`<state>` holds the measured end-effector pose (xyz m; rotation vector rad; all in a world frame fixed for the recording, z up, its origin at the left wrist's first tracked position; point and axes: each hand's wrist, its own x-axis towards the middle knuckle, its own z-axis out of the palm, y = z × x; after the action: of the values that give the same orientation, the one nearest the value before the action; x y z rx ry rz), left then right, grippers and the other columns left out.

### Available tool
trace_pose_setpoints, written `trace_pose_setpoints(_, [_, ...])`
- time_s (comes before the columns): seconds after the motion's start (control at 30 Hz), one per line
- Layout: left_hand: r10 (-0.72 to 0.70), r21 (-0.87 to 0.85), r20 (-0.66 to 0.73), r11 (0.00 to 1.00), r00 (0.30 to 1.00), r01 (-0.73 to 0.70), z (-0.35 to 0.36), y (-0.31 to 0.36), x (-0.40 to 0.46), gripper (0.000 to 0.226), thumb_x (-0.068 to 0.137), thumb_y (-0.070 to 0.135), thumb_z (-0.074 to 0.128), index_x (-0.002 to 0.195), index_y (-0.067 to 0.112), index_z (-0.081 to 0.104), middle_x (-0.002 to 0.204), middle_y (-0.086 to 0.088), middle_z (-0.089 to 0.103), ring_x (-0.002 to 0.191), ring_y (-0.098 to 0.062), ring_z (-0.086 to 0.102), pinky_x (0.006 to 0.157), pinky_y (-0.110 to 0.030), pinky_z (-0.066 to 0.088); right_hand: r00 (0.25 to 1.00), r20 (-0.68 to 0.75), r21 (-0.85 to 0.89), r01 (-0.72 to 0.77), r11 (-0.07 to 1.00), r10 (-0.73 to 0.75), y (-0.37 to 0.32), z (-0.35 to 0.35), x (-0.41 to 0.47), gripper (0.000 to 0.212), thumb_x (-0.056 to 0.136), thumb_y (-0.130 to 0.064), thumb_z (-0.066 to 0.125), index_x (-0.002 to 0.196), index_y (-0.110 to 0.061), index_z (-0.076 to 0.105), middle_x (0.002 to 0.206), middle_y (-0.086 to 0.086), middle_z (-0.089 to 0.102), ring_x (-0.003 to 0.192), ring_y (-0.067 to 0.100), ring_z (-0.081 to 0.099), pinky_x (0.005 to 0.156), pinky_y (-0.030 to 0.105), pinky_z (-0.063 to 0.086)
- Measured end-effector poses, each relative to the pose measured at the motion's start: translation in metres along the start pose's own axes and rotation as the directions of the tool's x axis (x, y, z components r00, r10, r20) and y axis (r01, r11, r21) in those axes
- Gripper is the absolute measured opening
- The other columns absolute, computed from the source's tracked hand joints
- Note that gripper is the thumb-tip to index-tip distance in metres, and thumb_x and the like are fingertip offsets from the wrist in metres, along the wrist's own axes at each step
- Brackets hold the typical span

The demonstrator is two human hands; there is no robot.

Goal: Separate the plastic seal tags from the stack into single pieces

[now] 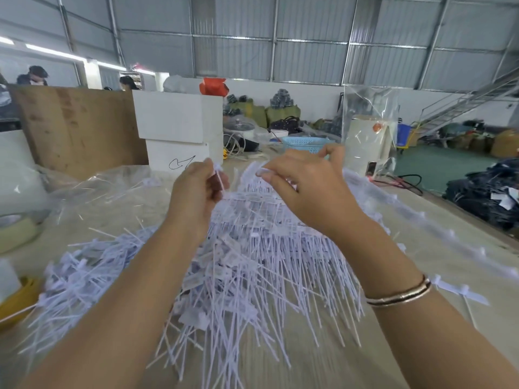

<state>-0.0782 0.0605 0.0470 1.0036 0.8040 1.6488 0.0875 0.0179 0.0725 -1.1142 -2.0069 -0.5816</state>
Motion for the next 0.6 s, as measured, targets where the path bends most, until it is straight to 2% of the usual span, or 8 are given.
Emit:
trace_pose_setpoints(0.07, [0.101,0.21,0.038,0.972,0.994,-0.106,-0.008,-0.002,0.005,0.021,0.096,0.017,0.049,0.076,0.015,0.054,0.05,0.005,0.059,0.048,-0.008,0.051,0.052,-0.02,0.039,1.0,0.003,-0.024,-0.01,1.0,0.01,0.001,-0.002,0.001,0.021,0.097,-0.035,0.047,0.09,-0.028,0.065,0.074,-0.016,0.05,0.068,0.01,0.046,0.082,0.032,0.015])
trace_pose_setpoints(0.17, [0.165,0.496,0.15,0.84,0.975,-0.219,-0.012,-0.009,0.005,0.016,0.091,0.018,0.057,0.076,0.026,0.057,0.053,0.006,0.06,0.05,-0.008,0.053,0.056,-0.023,0.042,0.993,0.109,-0.045,-0.034,0.998,0.039,0.002,0.0,0.0,0.015,0.097,-0.026,0.045,0.102,-0.027,0.059,0.08,-0.017,0.048,0.069,0.009,0.038,0.081,0.032,0.015])
trace_pose_setpoints(0.23, [0.23,0.655,0.212,0.688,0.95,-0.313,-0.015,-0.018,0.004,0.014,0.091,0.028,0.057,0.077,0.029,0.056,0.054,0.008,0.06,0.046,-0.003,0.049,0.048,-0.016,0.037,0.977,0.202,0.003,-0.065,0.998,0.063,0.001,0.003,-0.003,0.015,0.092,-0.015,0.045,0.103,-0.022,0.051,0.074,-0.019,0.045,0.066,0.01,0.04,0.08,0.029,0.016])
trace_pose_setpoints(0.3, [0.311,0.762,0.242,0.526,0.919,-0.379,-0.022,-0.028,0.001,0.016,0.093,0.032,0.055,0.08,0.023,0.059,0.056,0.004,0.06,0.046,-0.005,0.047,0.045,-0.015,0.033,0.962,0.266,0.051,-0.071,0.996,0.055,-0.001,0.003,-0.004,0.015,0.09,-0.009,0.045,0.096,-0.022,0.045,0.068,-0.019,0.038,0.063,0.006,0.039,0.078,0.028,0.021])
trace_pose_setpoints(0.4, [0.382,0.851,0.287,0.319,0.878,-0.417,-0.03,-0.038,-0.002,0.024,0.097,0.026,0.05,0.086,0.011,0.065,0.066,0.002,0.053,0.06,-0.01,0.047,0.059,-0.02,0.036,0.948,0.318,0.042,-0.007,0.999,-0.007,-0.003,0.001,-0.001,0.014,0.094,-0.015,0.047,0.097,-0.025,0.057,0.08,-0.017,0.044,0.07,0.008,0.041,0.074,0.031,0.031])
trace_pose_setpoints(0.43, [0.398,0.85,0.293,0.308,0.869,-0.427,-0.031,-0.038,-0.004,0.024,0.098,0.025,0.048,0.091,0.012,0.067,0.075,0.004,0.052,0.069,-0.011,0.049,0.068,-0.022,0.039,0.94,0.341,0.019,0.009,1.0,-0.014,-0.004,0.0,0.0,0.016,0.096,-0.022,0.048,0.102,-0.028,0.061,0.088,-0.014,0.049,0.077,0.009,0.044,0.072,0.03,0.032])
trace_pose_setpoints(0.5, [0.417,0.76,0.318,0.424,0.851,-0.492,-0.027,-0.033,-0.011,0.026,0.099,0.029,0.044,0.101,0.017,0.067,0.091,0.008,0.054,0.086,-0.007,0.053,0.078,-0.019,0.039,0.933,0.36,-0.01,0.013,1.0,-0.009,-0.003,-0.002,0.001,0.018,0.097,-0.031,0.049,0.109,-0.034,0.062,0.095,-0.009,0.059,0.084,0.013,0.051,0.068,0.028,0.032])
trace_pose_setpoints(0.6, [0.413,0.525,0.428,0.61,0.804,-0.594,-0.013,-0.026,-0.027,0.023,0.095,0.047,0.039,0.098,0.034,0.058,0.089,0.012,0.064,0.081,-0.003,0.058,0.073,-0.014,0.043,0.933,0.36,0.068,-0.047,0.997,0.02,-0.004,0.001,-0.002,0.016,0.096,-0.035,0.05,0.11,-0.03,0.054,0.083,-0.008,0.064,0.075,0.016,0.057,0.057,0.029,0.036])
